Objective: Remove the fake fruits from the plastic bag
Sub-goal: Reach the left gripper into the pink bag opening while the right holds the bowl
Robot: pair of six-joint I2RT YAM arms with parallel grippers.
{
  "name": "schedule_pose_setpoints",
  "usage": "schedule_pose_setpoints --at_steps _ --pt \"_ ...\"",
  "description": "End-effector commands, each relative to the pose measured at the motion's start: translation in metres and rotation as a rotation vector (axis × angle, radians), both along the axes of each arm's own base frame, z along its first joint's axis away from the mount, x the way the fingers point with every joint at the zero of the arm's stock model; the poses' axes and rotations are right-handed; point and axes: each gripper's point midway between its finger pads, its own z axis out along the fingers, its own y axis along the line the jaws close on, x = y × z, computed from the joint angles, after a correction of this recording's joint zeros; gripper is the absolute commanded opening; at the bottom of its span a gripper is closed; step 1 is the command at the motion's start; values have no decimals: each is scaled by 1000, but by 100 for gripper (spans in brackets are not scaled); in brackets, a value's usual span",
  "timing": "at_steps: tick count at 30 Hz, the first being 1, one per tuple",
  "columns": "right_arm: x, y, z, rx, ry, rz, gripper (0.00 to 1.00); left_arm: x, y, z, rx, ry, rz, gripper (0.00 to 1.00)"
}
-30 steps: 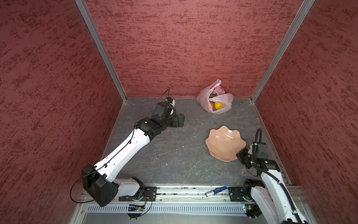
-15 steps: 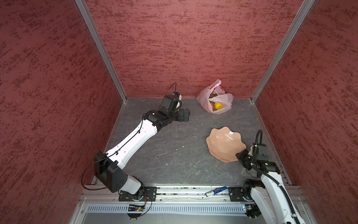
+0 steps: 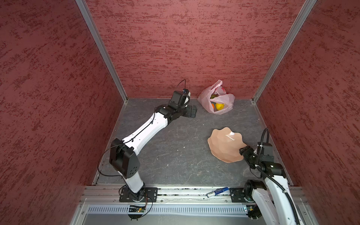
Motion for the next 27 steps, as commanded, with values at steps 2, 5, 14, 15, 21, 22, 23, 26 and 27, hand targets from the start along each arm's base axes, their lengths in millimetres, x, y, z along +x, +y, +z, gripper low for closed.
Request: schedule_pose_setpoints --at_steps 2,5,14,15,21,22,23,26,27 --pt "-1 -14 11 -63 -30 -52 72 21 -34 13 -79 -84 -72 100" --pt "1 -17 12 -74 -49 -64 73 37 -53 15 -126 -147 -97 100" --pt "14 -22 26 -114 -107 -62 73 86 -99 13 -236 -360 -149 100" --pt "16 -22 26 -114 -110 -61 73 90 -104 11 -242 -373 -156 100" --pt "25 -18 27 -114 -127 -22 73 121 -120 6 -245 -433 -142 99" --pt "26 -19 28 -116 -131 -22 73 125 -122 7 -254 -445 -141 99" --pt "26 -19 28 -118 -133 -21 73 129 -125 5 -259 -453 -144 99" --pt "28 -18 27 -122 -133 -14 73 140 -134 0 -261 -482 -157 97" --pt "28 -18 26 -124 -131 -11 73 144 -137 0 -263 -489 -156 97"
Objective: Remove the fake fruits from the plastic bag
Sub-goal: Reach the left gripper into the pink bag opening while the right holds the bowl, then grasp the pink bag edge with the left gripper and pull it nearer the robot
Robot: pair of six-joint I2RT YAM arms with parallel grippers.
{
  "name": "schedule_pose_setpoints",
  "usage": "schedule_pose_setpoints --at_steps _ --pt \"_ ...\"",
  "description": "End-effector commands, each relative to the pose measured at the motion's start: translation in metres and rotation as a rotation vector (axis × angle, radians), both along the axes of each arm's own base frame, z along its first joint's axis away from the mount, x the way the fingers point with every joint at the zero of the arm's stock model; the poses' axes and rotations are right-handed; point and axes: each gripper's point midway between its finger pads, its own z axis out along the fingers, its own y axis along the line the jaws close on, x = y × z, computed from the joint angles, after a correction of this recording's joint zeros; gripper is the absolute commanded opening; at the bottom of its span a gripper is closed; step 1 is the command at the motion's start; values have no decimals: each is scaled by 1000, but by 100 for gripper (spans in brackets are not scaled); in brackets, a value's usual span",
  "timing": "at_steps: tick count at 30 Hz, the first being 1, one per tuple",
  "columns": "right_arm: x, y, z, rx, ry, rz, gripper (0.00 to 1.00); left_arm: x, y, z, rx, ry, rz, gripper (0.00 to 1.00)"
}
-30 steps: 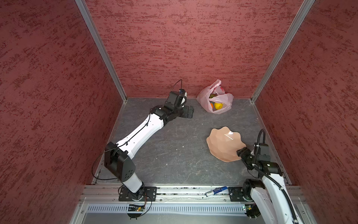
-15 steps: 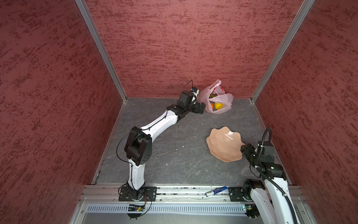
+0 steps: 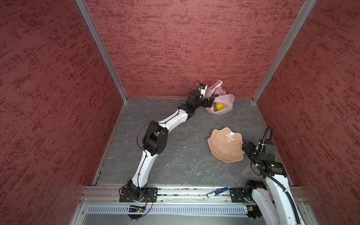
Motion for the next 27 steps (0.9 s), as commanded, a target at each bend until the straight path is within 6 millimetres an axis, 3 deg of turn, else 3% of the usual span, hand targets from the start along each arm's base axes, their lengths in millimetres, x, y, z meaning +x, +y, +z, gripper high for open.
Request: schedule_pose_setpoints --at_steps 1,10,21,27 --pt "9 -3 11 -26 -46 12 73 12 -8 12 -18 -79 -5 96" --pt "12 0 10 -28 -45 38 73 35 -13 11 -49 -128 13 82" --pt "13 2 13 -29 -65 52 71 45 5 10 -63 -96 41 26" --pt "17 7 17 -36 -86 97 69 46 35 10 -94 -39 133 4"
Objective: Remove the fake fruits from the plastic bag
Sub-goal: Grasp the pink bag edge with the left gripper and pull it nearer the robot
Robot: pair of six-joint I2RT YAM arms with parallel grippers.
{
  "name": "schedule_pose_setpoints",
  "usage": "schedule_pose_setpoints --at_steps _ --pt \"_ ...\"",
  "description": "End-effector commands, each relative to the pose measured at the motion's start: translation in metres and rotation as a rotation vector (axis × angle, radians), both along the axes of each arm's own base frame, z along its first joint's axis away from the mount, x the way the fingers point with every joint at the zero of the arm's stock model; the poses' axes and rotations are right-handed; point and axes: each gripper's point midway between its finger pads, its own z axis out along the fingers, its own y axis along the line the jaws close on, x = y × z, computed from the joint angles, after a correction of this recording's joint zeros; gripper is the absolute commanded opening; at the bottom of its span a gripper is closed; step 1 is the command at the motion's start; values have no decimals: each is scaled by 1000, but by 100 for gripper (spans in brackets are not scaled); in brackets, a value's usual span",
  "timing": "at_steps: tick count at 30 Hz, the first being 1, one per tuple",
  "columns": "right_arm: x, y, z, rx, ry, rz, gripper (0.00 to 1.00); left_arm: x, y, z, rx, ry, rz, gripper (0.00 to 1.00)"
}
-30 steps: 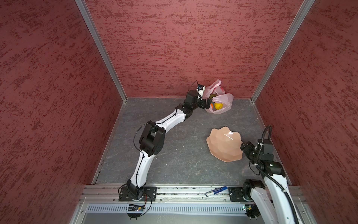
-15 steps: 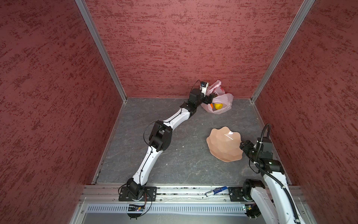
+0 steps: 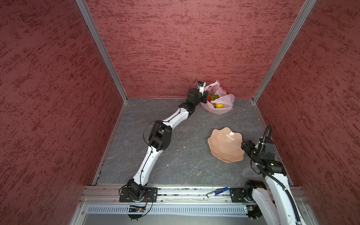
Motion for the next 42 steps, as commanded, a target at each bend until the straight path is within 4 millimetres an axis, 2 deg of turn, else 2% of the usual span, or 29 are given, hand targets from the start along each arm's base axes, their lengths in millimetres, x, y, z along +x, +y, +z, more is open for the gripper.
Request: schedule_pose_setpoints --at_steps 1,4,9,18,21,25,31,37,42 --pt "9 2 13 -19 -55 41 69 -3 26 25 -56 6 77 3" --pt "15 6 16 -19 -70 69 68 -13 44 31 -72 17 128 0" --pt "30 18 27 10 -111 140 64 -35 80 25 -94 52 231 0" --pt "43 43 61 -33 -161 255 62 -94 156 21 -123 106 395 0" --pt "46 55 68 -34 -178 295 62 -121 188 17 -134 139 461 0" --pt "51 75 77 -18 -199 359 63 -170 222 17 -130 189 510 0" --pt "58 110 103 -17 -241 454 63 -249 269 -4 -169 323 599 0" --pt "56 154 134 -41 -289 552 63 -318 294 -26 -226 455 632 0" --pt "48 191 152 -49 -327 635 63 -361 309 -42 -249 491 662 0"
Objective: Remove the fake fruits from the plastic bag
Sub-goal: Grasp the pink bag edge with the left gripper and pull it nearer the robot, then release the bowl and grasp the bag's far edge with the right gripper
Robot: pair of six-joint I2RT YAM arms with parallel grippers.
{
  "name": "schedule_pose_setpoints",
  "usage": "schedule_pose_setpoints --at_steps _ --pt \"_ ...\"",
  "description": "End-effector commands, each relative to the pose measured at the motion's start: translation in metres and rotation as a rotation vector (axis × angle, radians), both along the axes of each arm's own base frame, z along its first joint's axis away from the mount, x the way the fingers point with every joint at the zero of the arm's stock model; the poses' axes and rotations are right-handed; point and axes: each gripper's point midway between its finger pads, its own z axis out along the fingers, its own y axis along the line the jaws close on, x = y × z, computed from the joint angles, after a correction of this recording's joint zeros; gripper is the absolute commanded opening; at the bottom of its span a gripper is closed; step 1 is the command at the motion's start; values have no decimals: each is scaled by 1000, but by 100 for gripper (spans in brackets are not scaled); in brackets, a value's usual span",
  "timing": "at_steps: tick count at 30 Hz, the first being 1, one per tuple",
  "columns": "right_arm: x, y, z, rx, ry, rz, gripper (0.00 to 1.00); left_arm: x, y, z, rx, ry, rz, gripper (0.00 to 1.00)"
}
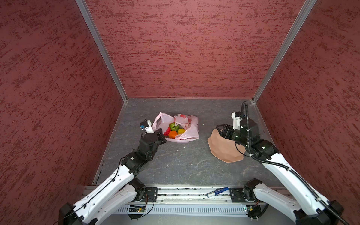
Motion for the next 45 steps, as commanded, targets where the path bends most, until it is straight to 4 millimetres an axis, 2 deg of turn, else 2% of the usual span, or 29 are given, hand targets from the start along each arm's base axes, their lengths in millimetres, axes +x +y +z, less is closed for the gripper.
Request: schedule_pose_setpoints --at_steps 1,6,12,21,28,30,31,37,45 --pt "2 18 21 -9 -61 6 63 -29 25 -33 32 111 86 0" --pt "-4 62 25 -112 -68 114 63 -51 34 -41 38 133 89 0" --pt "-10 99 31 -247 -102 211 66 -67 43 -49 63 161 110 0" --pt "-30 132 35 -438 -171 340 69 -66 43 -35 105 136 104 2" --pt "-41 161 34 -573 -203 451 71 -65 41 -37 105 139 93 3" --pt "-45 165 36 -583 -204 470 71 -66 41 -37 103 137 90 3" --pt "-45 170 28 -607 -191 484 72 -66 41 -36 101 136 90 3" --pt "-47 176 11 -693 -166 519 73 -67 41 -37 100 134 85 3" --pt "-40 179 6 -742 -167 509 75 -69 40 -42 86 140 71 3"
